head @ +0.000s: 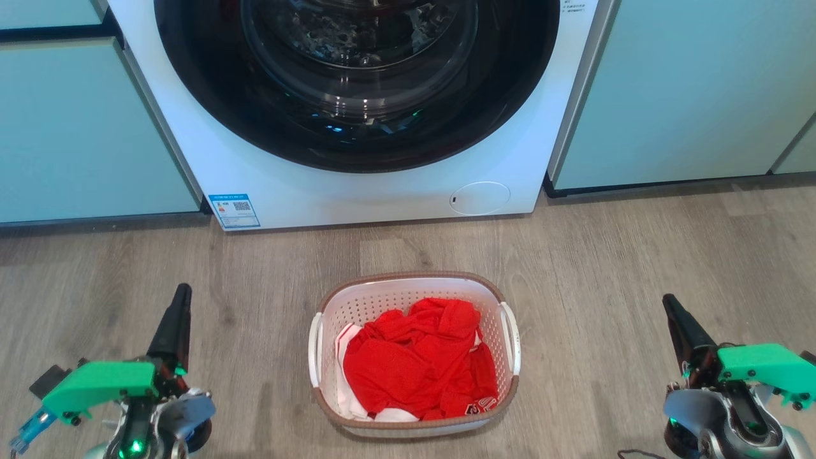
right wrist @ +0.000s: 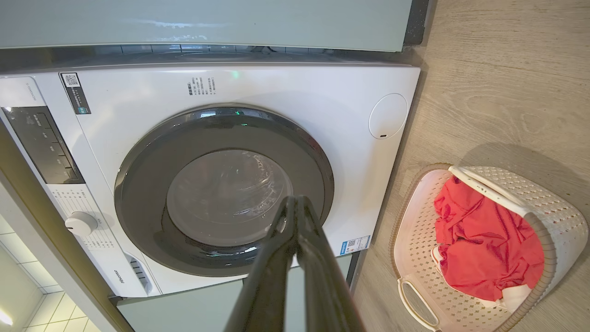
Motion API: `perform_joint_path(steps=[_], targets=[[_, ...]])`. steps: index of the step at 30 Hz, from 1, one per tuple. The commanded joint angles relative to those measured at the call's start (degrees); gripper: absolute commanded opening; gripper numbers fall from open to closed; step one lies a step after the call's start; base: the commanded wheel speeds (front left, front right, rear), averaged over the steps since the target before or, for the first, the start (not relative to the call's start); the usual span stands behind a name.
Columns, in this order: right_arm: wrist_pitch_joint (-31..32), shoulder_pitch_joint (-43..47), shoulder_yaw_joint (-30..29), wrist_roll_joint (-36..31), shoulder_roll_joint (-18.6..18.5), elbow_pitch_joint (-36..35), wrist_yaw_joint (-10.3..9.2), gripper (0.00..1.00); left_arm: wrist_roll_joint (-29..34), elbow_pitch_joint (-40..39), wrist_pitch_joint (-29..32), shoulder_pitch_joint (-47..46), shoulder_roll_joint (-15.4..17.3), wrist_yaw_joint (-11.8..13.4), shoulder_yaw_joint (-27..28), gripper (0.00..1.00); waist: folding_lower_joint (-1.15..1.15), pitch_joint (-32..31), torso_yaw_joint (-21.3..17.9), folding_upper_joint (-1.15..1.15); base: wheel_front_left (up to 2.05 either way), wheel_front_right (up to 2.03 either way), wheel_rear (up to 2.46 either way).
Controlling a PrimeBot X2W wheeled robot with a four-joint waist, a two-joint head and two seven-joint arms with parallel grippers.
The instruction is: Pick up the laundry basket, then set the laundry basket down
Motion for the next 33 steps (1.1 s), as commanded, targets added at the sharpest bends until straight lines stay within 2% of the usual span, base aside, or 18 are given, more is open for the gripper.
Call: perform_joint_path(steps=[1,33], targets=[[0.4,-2.6,0.8,0.0,-0.5,-2.1,0.34,0.00,-0.1,-1.7,0.5,-3.2,0.3,-0.4,1.9,0.00,0.00,0.0,0.0,0.00,0.00,0.00,0.00],[0.8,-2.7,0.3,-0.4,-0.1,-2.0,0.34,0.00,0.1,-1.7,0.7,-3.2,0.2,-0.4,2.1,0.00,0.00,0.0,0.0,0.00,0.00,0.00,0.00]])
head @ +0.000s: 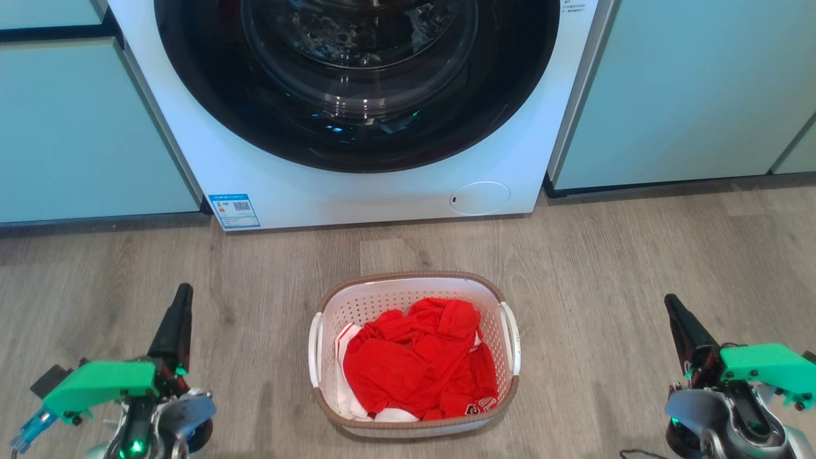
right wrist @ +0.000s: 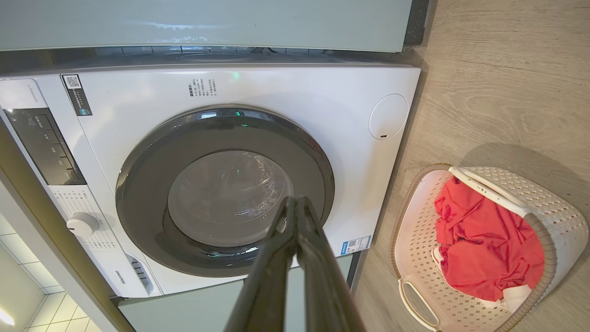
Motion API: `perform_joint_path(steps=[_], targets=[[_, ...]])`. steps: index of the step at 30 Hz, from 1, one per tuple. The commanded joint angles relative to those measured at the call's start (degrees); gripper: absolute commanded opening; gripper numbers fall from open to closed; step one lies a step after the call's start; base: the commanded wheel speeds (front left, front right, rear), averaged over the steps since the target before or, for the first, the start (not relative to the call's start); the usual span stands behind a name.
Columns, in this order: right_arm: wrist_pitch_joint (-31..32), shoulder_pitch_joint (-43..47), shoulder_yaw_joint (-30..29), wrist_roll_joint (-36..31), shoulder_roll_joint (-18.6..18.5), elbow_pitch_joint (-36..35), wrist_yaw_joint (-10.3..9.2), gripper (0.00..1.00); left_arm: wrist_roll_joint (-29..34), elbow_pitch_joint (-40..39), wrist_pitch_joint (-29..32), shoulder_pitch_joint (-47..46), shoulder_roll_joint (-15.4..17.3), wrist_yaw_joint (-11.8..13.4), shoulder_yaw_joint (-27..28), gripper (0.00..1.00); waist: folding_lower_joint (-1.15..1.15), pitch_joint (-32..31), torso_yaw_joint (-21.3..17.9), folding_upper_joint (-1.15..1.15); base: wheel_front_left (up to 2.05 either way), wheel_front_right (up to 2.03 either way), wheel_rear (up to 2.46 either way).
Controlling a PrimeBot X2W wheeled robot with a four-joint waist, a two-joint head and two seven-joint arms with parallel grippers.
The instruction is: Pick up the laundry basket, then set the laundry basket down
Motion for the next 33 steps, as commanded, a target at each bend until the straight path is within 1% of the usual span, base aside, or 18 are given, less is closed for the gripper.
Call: perform_joint_path(steps=[1,33], targets=[[0.3,-2.7,0.9,-0.4,-0.2,-2.0,0.34,0.00,0.1,-1.7,0.3,-3.2,0.3,-0.4,2.0,0.00,0.00,0.0,0.0,0.00,0.00,0.00,0.00],[0.6,-2.7,0.5,-0.7,0.0,-2.0,0.34,0.00,0.2,-1.7,0.4,-3.2,0.3,-0.4,2.1,0.00,0.00,0.0,0.0,0.00,0.00,0.00,0.00]])
